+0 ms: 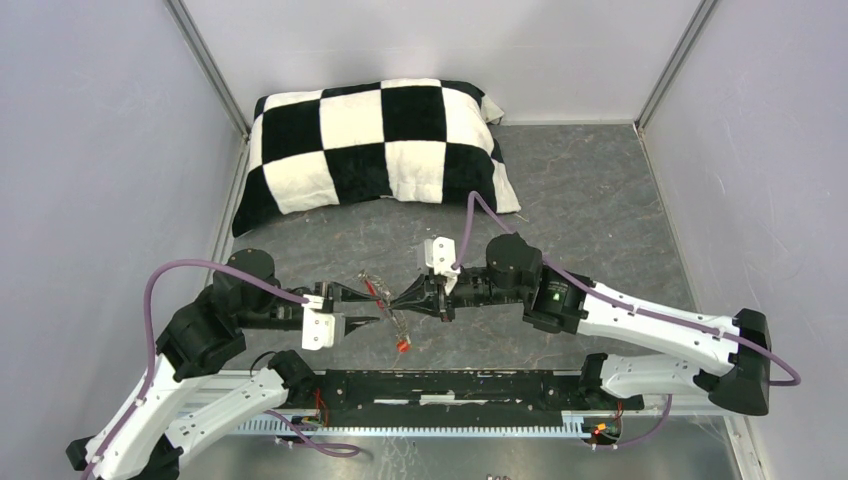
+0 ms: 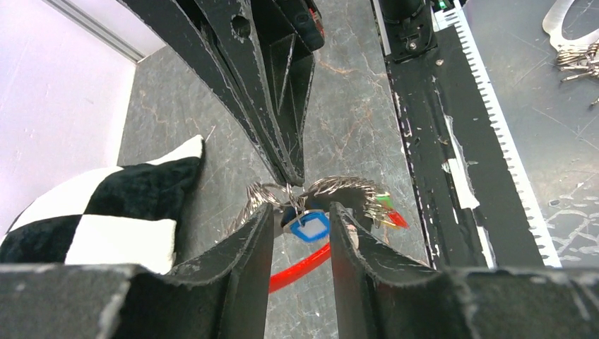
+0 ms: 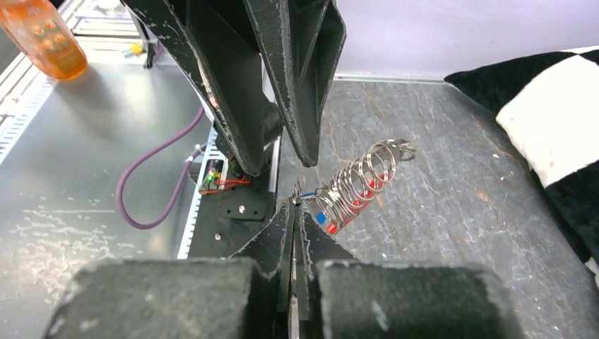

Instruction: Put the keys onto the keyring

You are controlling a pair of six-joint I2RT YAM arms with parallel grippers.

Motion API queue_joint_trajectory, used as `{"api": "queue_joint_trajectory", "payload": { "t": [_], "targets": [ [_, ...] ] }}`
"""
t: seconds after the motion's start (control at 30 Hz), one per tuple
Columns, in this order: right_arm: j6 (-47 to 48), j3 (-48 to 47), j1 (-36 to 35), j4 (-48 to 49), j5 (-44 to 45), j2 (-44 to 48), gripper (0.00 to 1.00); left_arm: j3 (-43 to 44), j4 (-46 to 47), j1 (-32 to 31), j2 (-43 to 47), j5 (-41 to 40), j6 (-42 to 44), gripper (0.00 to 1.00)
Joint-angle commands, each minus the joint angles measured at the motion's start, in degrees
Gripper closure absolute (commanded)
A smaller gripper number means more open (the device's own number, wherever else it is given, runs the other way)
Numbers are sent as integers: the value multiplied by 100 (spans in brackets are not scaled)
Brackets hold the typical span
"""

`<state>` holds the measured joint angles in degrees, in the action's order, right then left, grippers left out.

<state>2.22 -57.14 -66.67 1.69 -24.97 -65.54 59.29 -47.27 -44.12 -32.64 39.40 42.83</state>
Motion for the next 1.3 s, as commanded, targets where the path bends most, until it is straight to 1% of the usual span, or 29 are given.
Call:
{"api": "queue_joint_trajectory", "payload": {
  "t": [0.0, 0.2, 0.4, 0.6, 0.8, 0.9, 0.97, 1.07, 1.27],
  "targets": [
    [-617, 408, 17, 1599, -50, 347, 100, 139, -109, -9, -28, 55, -43, 59],
    [-924, 865, 19, 2470, -6, 549, 100, 68, -104, -5, 8, -294, -64, 61],
    [-1103, 1030, 19, 2967, -101, 527, 100, -14, 45, -9, -13, -238, -111, 61],
    [-1136, 959, 14, 2938, -300, 400, 100, -57, 348, -9, 83, -354, -195, 59],
    [-1158, 926, 20, 2904, -450, 314, 100, -32, 358, -9, 166, -341, -135, 56],
    [-1157, 907, 16, 2863, -460, 296, 99, 22, 332, -9, 171, -192, -126, 55],
    [-1151, 898, 15, 2838, -442, 289, 99, 81, 178, -9, 151, 62, -58, 55],
    [-1143, 876, 24, 2782, -434, 287, 100, 142, -68, -9, 101, 356, 68, 58],
    [-1111, 832, 13, 2625, -432, 236, 99, 241, -71, -9, 62, 384, 68, 67]
  ]
}}
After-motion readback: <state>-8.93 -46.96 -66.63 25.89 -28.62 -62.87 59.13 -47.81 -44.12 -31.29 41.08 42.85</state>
